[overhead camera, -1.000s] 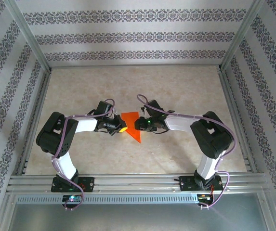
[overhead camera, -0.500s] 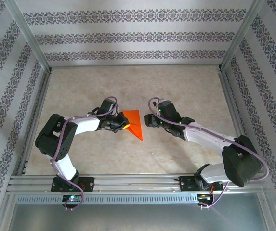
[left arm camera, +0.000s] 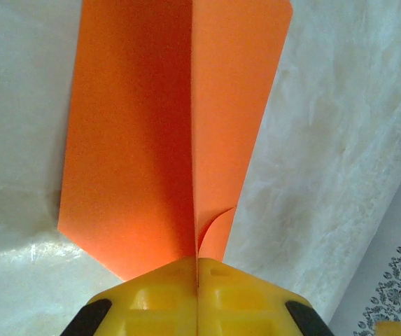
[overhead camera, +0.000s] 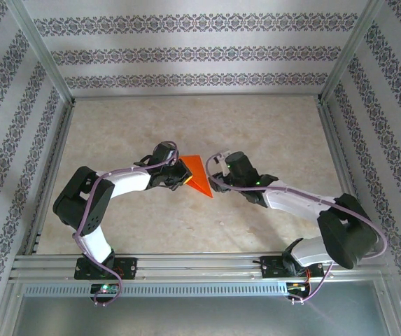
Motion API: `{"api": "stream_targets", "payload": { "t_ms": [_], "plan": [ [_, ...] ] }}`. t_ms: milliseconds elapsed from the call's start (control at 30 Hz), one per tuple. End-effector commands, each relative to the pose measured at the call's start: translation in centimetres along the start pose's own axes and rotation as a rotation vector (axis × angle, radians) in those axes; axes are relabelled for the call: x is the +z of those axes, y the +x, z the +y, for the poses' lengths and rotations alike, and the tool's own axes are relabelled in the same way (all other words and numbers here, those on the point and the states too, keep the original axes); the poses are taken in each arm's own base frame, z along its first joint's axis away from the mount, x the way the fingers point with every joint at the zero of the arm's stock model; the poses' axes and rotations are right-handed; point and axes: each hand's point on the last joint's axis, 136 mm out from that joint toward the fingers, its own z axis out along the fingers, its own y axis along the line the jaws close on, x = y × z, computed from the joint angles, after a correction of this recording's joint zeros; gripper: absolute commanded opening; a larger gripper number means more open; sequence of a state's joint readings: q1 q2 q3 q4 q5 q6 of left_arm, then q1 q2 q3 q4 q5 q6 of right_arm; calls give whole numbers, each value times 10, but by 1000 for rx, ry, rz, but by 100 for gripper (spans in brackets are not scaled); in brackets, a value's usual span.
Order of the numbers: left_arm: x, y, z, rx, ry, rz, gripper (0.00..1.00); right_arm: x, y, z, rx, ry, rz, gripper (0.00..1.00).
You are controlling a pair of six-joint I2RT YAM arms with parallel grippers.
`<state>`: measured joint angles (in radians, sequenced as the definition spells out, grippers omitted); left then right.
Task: Fold a paper plane with a square sheet of paper (pick it up from the middle)
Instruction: Fourth fold the wing at the center of the table.
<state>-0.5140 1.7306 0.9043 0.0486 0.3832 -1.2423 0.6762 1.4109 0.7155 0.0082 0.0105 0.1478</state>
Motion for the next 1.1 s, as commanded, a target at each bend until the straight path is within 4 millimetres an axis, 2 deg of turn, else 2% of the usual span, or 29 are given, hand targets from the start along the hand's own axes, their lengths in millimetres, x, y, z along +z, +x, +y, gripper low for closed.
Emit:
{"api": "stream_targets", "payload": {
  "t_ms": [0, 167, 500, 733, 1067],
  "plan": [
    [0, 1, -1, -42, -34, -16, 7, 9, 0, 20, -101, -29, 0, 54],
    [-1, 2, 1, -48, -49, -10, 7, 26, 8, 35, -156, 6, 27, 50],
    [1, 5, 3, -63, -48, 2, 7, 54, 12, 41, -155, 37, 39, 44],
    [0, 5, 2, -66, -41, 3, 7, 64, 19, 46, -163, 13, 65, 41],
    [-1, 5, 3, -73, -43, -1, 7, 68, 33, 36, -152, 56, 94, 34]
  ]
}}
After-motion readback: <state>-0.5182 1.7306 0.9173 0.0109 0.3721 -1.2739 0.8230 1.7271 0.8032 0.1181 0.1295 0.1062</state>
